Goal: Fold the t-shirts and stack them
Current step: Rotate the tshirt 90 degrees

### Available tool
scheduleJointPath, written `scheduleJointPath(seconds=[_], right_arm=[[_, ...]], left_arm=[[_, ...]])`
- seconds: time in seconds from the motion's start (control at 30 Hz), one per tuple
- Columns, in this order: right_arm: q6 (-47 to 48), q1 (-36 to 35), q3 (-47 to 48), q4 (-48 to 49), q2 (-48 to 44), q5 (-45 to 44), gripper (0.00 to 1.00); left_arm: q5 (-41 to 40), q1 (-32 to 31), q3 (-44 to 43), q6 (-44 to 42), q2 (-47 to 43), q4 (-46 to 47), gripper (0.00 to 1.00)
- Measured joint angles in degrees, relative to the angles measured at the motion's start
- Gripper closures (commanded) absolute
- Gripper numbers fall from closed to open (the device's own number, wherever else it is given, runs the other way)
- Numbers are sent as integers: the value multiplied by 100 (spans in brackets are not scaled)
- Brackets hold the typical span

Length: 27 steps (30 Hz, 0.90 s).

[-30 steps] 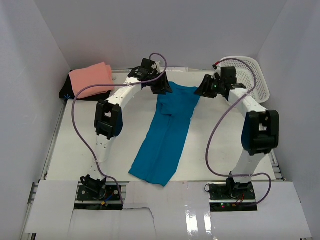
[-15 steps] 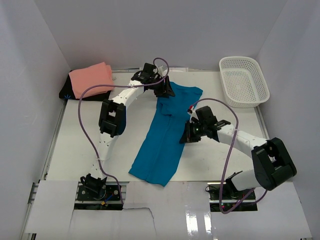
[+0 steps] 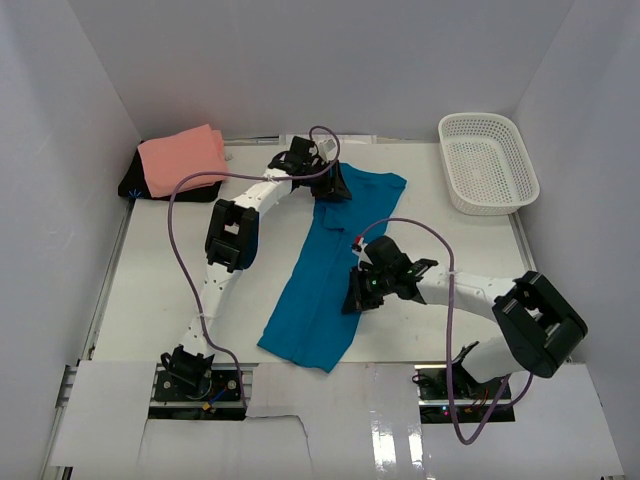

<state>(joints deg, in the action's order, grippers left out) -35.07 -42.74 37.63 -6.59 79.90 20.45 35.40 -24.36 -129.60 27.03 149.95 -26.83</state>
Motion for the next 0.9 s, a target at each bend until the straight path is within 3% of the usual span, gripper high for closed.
scheduleJointPath(seconds=[0.33, 0.6, 0.9], right_arm=[[-238, -452, -26, -2, 651, -190, 92], [-269, -448, -50, -168, 557, -361, 92], [223, -127, 494, -1021, 756, -619, 91]], left_arm=[[-444, 101, -70, 101, 17, 50, 41], [-675, 745, -219, 358, 74, 52, 40], [-935, 1344, -251, 448, 74, 118, 40]])
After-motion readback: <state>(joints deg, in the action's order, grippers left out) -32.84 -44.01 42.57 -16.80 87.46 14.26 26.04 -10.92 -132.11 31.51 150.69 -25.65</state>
